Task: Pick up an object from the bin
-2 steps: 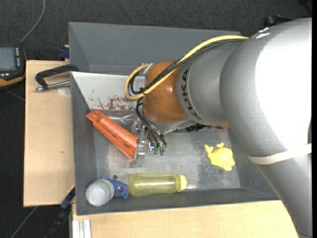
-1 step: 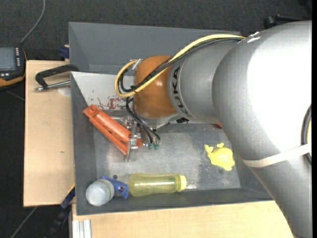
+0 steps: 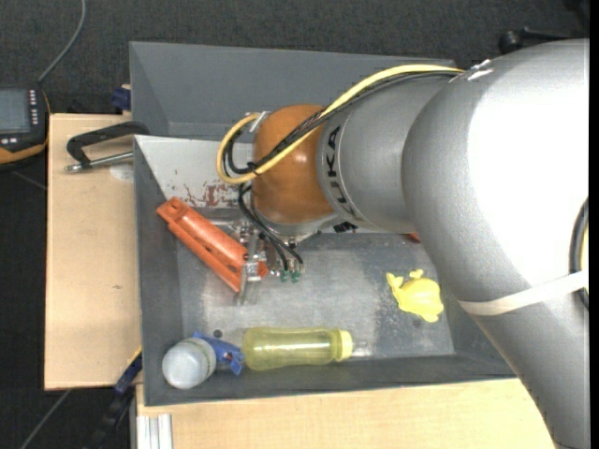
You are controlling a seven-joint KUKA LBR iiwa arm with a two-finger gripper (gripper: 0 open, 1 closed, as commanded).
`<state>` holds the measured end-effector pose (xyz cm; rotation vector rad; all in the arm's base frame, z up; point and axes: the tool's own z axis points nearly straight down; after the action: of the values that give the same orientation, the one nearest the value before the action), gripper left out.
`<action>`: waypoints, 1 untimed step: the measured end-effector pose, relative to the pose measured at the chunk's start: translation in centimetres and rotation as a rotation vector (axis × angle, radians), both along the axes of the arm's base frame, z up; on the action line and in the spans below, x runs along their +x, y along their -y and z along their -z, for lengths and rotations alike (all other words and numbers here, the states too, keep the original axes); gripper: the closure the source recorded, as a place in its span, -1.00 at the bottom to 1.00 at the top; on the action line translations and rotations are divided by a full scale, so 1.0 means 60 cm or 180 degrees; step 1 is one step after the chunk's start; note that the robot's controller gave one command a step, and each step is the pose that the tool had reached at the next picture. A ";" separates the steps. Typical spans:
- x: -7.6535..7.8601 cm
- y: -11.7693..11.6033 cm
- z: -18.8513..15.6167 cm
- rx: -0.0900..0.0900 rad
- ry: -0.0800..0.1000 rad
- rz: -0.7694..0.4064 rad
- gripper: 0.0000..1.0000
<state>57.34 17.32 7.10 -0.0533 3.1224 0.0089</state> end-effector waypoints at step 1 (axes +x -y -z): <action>0.000 0.000 0.000 -0.0002 0.0000 0.0001 1.00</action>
Offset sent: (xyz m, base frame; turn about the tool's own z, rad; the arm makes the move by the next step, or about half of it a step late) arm 0.0000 0.0000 0.0000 0.0000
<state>57.34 17.29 7.10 -0.0527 3.1225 0.0080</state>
